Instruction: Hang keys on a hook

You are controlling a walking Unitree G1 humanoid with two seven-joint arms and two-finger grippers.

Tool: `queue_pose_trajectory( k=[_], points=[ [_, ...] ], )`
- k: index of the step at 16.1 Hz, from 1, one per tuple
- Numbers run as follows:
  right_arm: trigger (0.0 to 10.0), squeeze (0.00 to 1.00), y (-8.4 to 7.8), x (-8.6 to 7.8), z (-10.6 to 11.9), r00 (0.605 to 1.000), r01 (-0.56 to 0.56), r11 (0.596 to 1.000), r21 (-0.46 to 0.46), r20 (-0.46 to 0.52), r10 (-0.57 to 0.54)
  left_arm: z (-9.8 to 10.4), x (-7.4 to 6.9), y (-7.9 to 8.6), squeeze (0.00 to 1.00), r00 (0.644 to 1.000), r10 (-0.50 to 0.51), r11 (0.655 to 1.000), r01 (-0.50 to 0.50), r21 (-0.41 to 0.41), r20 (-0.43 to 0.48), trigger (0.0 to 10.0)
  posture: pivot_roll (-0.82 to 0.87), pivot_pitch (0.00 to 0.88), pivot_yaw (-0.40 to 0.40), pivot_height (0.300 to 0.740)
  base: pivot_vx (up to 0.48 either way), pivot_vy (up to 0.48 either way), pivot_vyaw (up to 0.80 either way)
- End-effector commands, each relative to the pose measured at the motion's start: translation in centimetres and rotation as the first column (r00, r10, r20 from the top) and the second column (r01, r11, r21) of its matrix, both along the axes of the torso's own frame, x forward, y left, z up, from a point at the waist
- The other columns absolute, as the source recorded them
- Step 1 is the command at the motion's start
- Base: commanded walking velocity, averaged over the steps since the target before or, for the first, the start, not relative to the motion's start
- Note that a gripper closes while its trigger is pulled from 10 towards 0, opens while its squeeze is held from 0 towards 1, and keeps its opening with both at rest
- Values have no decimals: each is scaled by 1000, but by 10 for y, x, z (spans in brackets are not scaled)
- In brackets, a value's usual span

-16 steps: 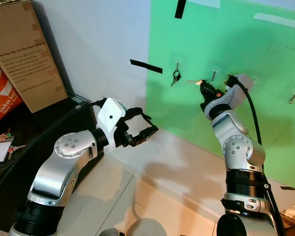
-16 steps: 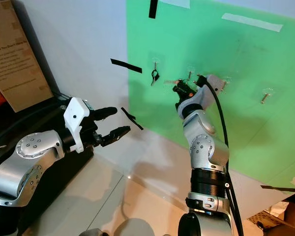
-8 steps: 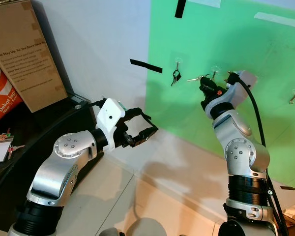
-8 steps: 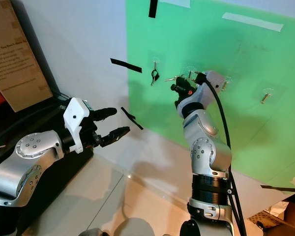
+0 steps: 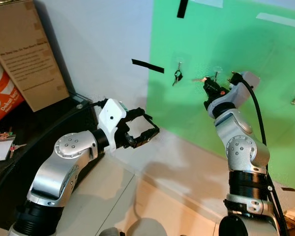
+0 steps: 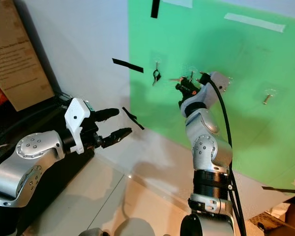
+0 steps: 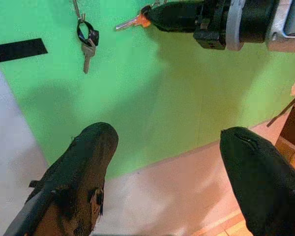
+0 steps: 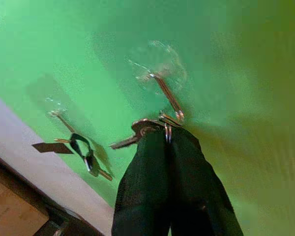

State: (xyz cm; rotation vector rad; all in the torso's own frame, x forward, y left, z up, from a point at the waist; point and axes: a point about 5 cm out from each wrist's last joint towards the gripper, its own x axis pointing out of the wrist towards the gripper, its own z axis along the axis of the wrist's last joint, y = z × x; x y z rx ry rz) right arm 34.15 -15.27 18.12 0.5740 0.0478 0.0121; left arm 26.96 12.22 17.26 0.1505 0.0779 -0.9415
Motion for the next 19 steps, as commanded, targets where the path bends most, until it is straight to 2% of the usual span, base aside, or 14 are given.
queue_pose_trajectory(
  k=[1,5,7,8,11,19],
  points=[
    [10000,0,-11,2,4,998,55,998,28,10,-56,3,-2,-2,0,1000,-16,1000,16,6,6,10000,16,0,-29,740,0,0,0],
    [10000,0,-14,4,3,997,74,996,45,8,-74,3,-3,-2,0,1000,-17,1000,17,6,5,10000,19,0,-32,740,0,0,0],
    [10000,0,-11,0,-1,999,42,999,12,-6,-42,3,-3,-2,0,1000,-22,1000,22,8,3,10000,18,0,-30,740,0,0,0],
    [10000,0,-7,-3,-1,1000,14,999,-34,9,-13,3,-3,-2,0,1000,-23,1000,23,8,4,10000,18,0,-30,740,0,0,0],
    [10000,0,-3,-10,8,997,-6,996,-92,70,12,4,-2,-2,0,1000,-24,1000,24,8,4,10000,16,0,-25,740,0,0,0],
    [10000,0,-3,-18,20,993,-5,991,-133,116,20,4,-1,-4,0,999,-32,999,32,5,1,10000,8,0,-19,740,0,0,0]
  ],
)
